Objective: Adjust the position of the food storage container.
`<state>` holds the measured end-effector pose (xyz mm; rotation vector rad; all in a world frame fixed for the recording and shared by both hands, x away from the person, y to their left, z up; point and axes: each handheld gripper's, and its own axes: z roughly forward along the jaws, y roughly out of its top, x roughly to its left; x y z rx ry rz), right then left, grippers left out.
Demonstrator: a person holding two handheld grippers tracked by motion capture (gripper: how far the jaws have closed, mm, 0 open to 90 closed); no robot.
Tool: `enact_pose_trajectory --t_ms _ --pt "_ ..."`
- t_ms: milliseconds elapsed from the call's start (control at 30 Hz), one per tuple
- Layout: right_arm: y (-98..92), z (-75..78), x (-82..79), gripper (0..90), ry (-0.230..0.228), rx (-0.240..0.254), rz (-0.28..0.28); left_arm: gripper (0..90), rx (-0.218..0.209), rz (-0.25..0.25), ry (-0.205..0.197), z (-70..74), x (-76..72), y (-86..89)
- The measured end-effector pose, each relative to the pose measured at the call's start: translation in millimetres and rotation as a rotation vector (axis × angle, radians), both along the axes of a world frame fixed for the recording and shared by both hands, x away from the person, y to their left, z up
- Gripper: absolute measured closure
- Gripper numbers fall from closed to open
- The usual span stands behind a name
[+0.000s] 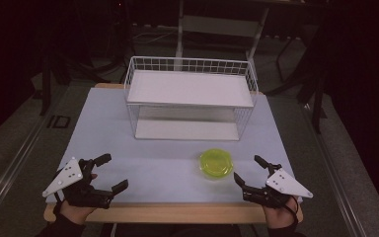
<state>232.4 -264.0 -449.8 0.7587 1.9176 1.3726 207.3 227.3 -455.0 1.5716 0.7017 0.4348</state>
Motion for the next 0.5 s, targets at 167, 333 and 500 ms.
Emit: enact_pose_trajectory --t_ms 167,333,500 --pt "2.6 4.4 -3.5 13.8 -0.011 -0.009 0.028 0.5 -0.006 0.009 -0.007 1.0 -1.4 0.7" --pt "6.6 8.0 -4.0 14.1 0.029 -0.029 0.05 0.4 -0.012 0.001 -0.001 1.0 -1.0 1.3" --pt "7.2 18.8 -2.4 10.7 0.033 0.01 0.011 0.5 -0.018 -0.006 0.002 0.9 -1.5 0.1"
